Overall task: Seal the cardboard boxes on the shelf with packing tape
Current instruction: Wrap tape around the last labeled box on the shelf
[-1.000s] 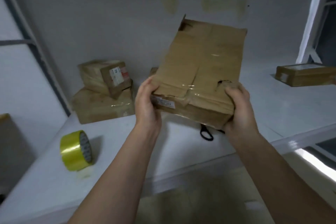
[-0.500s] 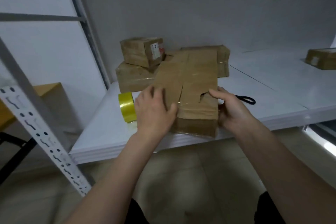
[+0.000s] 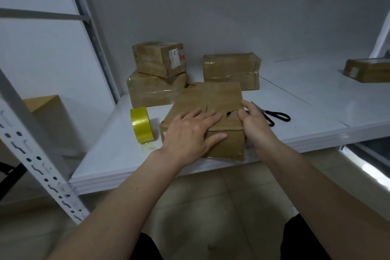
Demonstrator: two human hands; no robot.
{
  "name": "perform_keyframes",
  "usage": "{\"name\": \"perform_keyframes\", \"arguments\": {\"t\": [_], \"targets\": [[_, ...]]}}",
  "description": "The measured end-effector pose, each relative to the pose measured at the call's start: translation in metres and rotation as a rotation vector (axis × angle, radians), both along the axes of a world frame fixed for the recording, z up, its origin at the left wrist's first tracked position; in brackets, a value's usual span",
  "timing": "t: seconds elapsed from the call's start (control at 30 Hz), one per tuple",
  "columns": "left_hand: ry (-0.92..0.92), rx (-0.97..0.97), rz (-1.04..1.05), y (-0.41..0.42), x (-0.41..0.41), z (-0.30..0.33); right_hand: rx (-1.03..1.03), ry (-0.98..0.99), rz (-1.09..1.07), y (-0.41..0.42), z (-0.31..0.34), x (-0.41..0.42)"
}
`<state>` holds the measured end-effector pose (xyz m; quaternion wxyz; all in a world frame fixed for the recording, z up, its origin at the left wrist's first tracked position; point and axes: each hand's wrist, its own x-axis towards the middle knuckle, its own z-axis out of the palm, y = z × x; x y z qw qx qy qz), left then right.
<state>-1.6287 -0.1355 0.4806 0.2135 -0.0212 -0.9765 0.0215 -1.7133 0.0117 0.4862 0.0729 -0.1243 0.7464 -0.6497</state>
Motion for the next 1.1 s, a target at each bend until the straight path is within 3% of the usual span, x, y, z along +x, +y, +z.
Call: {"name": "perform_keyframes", "arguments": {"t": [0.13, 0.43, 0.63, 0.7, 0.77, 0.83, 0.93, 1.1], "targets": [[-0.066, -0.064, -0.009, 0.01, -0.002, 0.007, -0.048, 0.003, 0.019, -0.004, -0.002, 0.001], [-0.027, 0.136, 0.041, 0.012, -0.011, 0.009, -0.295, -0.216, 0.045, -0.005, -0.005, -0.013], [-0.1, 0.005, 0.099, 0.025, -0.007, 0.004, -0.272, -0.232, -0.015, -0.004, -0.006, -0.014], [-0.135, 0.145, 0.098, 0.026, -0.006, 0.011, -0.234, -0.19, -0.02, -0.001, -0.005, -0.014], [-0.14, 0.407, 0.089, 0.026, -0.008, 0.023, -0.175, -0.122, -0.022, 0.001, -0.003, -0.014], [-0.152, 0.498, 0.096, 0.027, -0.016, 0.033, -0.06, -0.026, -0.023, 0.001, -0.001, -0.015], [-0.217, 0.388, 0.133, 0.032, -0.03, 0.043, 0.098, 0.126, -0.026, 0.001, 0.003, -0.018], [-0.328, 0.029, 0.342, 0.059, -0.051, 0.058, 0.221, 0.21, -0.005, 0.001, 0.002, -0.022]]}}
